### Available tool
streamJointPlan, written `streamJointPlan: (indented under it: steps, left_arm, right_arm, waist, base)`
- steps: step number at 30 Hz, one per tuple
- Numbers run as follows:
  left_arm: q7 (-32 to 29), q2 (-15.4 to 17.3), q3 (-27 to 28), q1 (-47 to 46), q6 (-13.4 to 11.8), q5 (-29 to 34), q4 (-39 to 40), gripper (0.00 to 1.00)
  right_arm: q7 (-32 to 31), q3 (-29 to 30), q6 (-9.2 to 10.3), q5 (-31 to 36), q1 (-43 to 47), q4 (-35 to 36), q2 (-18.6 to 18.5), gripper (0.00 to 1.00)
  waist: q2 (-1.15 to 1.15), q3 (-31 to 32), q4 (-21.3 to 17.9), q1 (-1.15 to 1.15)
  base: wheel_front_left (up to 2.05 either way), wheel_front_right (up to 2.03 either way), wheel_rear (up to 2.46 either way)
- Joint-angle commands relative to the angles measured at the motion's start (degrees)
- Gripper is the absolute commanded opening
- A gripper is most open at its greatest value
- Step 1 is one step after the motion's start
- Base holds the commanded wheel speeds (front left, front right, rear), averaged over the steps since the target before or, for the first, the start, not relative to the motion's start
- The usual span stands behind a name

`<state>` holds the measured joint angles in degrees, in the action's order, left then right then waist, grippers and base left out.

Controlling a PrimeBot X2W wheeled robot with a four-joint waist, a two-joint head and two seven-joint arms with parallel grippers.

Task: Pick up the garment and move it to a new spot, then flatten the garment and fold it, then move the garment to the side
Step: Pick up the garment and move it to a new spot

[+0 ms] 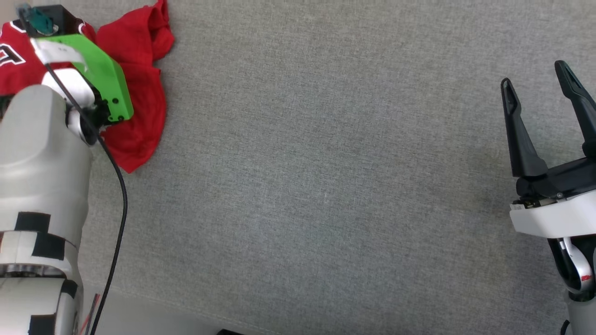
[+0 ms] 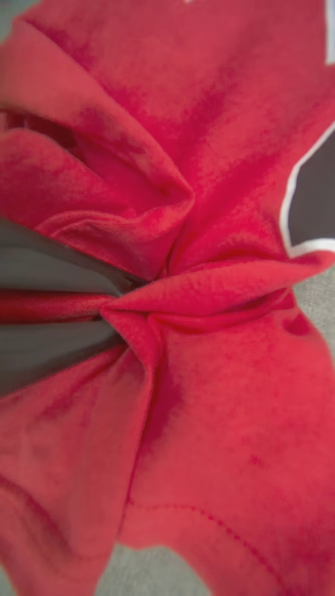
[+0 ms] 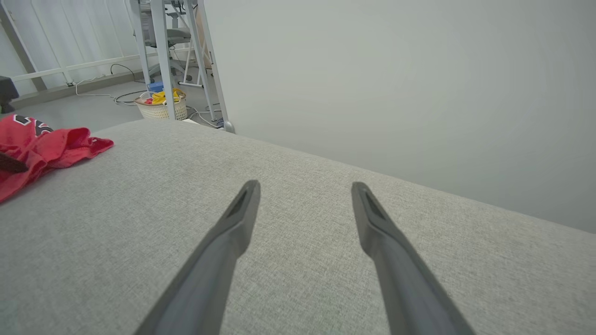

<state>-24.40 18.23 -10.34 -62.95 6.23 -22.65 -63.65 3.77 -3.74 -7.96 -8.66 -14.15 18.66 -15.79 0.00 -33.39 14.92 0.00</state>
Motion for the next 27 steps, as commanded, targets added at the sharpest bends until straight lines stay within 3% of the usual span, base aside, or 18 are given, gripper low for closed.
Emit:
streamJointPlan:
  steps: [1,14,27]
  left_arm:
    - [0.59,-2.5,-0.7,3.6,0.15,0.32,-1.73,0.0]
    - [20.59,-1.95,-2.63,4.5,-1.63,3.07,4.04,0.0]
    - [28.48,-5.19,-7.38,11.82,-0.47,4.57,14.56,0.0]
  right_arm:
    - [0.47,0.15,0.47,0.29,-0.01,-0.33,0.49,1.0]
    - [2.28,1.23,0.47,1.44,4.23,-5.37,5.63,1.0]
    - [2.28,5.63,0.47,3.98,9.3,-7.62,10.55,1.0]
  waist:
    - [0.0,2.38,0.3,0.0]
    - [0.0,15.44,-0.64,0.0]
    - [0.0,24.39,-7.1,0.0]
  base:
    - [0.0,0.0,0.0]
    - [0.0,0.0,0.0]
    - [0.0,0.0,0.0]
